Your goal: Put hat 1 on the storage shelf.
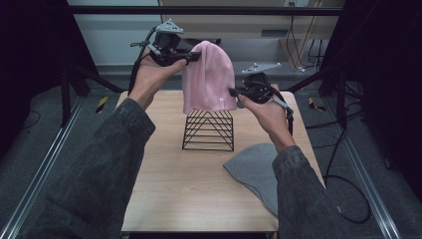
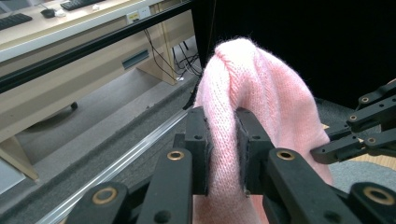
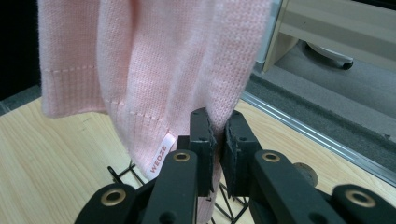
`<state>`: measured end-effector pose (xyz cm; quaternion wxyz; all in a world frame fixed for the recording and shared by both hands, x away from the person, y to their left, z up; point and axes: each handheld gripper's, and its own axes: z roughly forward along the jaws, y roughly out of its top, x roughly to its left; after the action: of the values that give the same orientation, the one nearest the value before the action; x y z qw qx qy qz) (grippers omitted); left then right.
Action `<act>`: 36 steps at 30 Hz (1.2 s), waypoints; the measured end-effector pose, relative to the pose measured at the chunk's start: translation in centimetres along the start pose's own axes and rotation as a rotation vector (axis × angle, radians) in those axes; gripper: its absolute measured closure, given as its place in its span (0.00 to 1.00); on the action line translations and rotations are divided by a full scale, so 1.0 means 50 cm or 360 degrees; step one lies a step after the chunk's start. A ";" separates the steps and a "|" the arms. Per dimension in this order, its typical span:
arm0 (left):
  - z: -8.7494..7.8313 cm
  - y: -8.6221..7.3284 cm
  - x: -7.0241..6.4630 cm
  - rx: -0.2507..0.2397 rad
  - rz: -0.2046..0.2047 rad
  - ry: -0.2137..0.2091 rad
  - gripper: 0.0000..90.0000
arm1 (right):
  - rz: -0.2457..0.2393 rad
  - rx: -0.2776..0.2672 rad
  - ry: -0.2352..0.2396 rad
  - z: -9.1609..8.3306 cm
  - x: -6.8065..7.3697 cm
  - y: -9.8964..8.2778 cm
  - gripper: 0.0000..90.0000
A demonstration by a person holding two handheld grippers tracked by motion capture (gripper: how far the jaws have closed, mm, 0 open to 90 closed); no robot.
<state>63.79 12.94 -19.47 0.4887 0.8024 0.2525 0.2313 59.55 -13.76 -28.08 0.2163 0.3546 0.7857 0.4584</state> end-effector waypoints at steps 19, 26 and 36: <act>0.026 -0.042 -0.024 0.0032 -0.0020 -0.0038 0.85 | -0.0061 0.0081 -0.0029 0.012 0.005 -0.047 0.93; 0.028 -0.057 -0.034 0.0039 -0.0032 -0.0033 0.84 | -0.0087 0.0117 -0.0057 0.016 0.007 -0.069 0.93; 0.033 -0.087 -0.051 0.0094 -0.0005 -0.0040 0.84 | -0.0076 0.0172 -0.0065 0.022 0.007 -0.097 0.93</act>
<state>62.06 11.93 -24.37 0.4682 0.8190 0.2545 0.2128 58.31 -14.46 -32.87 0.2238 0.3561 0.8130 0.4027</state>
